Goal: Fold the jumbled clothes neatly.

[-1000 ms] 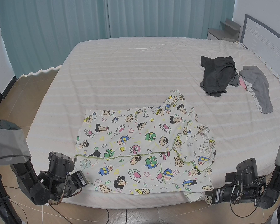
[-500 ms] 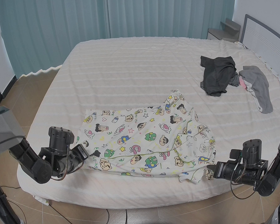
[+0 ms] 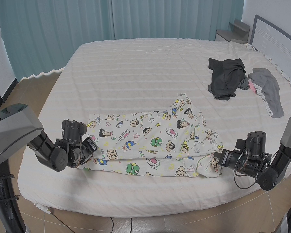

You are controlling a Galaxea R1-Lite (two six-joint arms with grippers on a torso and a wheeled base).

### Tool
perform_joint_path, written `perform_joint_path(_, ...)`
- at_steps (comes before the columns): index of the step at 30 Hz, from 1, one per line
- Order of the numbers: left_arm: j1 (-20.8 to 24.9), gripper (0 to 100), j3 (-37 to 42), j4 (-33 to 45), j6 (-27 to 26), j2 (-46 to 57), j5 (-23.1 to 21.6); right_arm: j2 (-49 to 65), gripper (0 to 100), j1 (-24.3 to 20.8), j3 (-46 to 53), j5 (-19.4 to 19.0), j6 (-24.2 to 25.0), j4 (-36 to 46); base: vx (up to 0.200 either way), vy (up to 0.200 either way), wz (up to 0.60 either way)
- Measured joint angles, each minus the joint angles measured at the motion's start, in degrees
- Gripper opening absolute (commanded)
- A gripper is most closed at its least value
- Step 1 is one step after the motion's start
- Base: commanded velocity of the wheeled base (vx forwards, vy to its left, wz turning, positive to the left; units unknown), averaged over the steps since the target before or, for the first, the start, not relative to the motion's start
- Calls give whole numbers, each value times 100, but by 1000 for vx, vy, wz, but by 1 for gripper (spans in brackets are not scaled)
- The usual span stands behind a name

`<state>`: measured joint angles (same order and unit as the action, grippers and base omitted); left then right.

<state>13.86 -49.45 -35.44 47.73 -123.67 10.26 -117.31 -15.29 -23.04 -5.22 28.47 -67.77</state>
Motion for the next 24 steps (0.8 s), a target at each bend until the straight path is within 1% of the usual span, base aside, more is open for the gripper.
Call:
perform_joint_path(7, -37, 0, -628, 211, 17, -463, 0, -333, 0, 74, -440, 16, 0, 13, 0, 0, 0)
perform_joint_path(8, -48, 100, -706, 240, 22, -518, 0, -369, 0, 101, -501, 16, 0, 27, 0, 0, 0)
perform_joint_path(9, -63, 100, -780, 277, 26, -566, 0, -407, 100, 126, -553, 21, 0, 39, 0, 0, 0)
perform_joint_path(13, -100, 100, -1012, 394, 80, -731, 10, -549, 100, 210, -695, 22, 0, 52, 0, 0, 0)
perform_joint_path(17, -152, 100, -1169, 411, 226, -850, 112, -640, 100, 324, -772, 22, 16, 0, 0, 0, 0)
perform_joint_path(24, -419, 100, -1329, 394, 291, -739, 268, -499, 100, 538, -647, 44, 312, -22, 0, 0, 0)
